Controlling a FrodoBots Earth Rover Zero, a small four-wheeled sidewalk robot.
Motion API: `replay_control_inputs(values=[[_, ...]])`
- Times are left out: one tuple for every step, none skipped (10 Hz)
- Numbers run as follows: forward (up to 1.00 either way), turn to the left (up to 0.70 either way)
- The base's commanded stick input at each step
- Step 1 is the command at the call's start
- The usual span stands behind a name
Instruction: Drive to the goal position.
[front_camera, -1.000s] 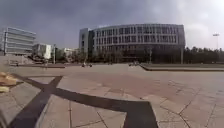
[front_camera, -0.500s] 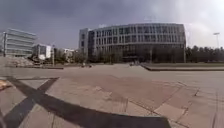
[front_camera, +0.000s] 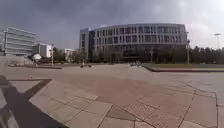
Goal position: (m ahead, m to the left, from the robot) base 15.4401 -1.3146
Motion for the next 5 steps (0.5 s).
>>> replay_control_inputs(values=[[1.00, 0.00], [1.00, 0.00], [1.00, 0.00], [1.00, 0.00], [1.00, 0.00]])
